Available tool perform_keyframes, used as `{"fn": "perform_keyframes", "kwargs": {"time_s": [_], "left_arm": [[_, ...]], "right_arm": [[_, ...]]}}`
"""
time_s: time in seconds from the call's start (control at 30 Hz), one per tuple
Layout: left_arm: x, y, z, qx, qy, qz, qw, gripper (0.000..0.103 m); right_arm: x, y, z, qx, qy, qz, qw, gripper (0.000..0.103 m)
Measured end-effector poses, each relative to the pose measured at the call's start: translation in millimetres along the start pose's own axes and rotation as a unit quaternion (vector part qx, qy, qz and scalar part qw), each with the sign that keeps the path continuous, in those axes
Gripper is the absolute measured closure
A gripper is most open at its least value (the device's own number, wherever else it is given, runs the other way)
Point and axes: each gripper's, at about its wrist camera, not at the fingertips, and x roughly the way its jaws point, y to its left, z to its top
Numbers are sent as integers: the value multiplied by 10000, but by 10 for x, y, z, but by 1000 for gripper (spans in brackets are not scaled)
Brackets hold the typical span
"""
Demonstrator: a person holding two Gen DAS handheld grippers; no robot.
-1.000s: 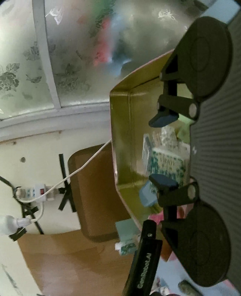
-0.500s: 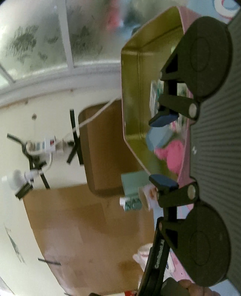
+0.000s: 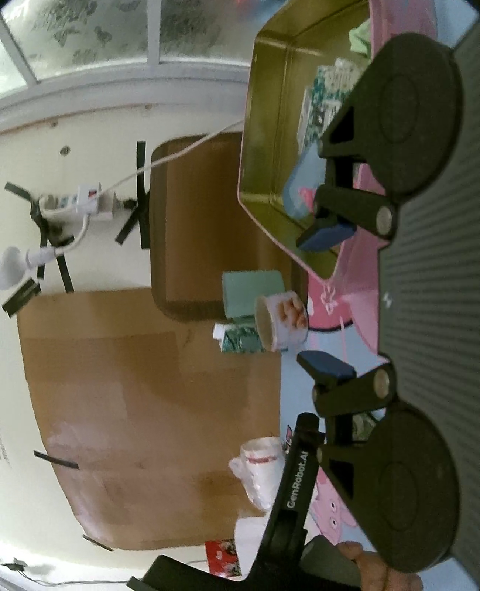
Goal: Organize soft objects
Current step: 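Move the left gripper back over the table to the green tape dispenser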
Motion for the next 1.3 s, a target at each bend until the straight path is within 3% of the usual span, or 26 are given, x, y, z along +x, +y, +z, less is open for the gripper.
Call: {"fn": "perform_keyframes", "kwargs": {"time_s": [0.8, 0.97, 1.07, 1.3], "left_arm": [[191, 703, -201, -463, 285, 452, 9975, 12], [265, 815, -251, -538, 378, 598, 9960, 12], [308, 890, -275, -584, 430, 631, 9954, 12], [390, 1071, -372, -760, 557, 656, 9934, 14]], "right_arm": [[320, 578, -84, -490, 537, 548, 9958, 41], [471, 665, -134, -497, 875, 808, 9916, 37], [599, 728, -159, -447, 1147, 955, 9878, 27], [921, 865, -250, -580, 1690, 1095, 9778, 22]]}}
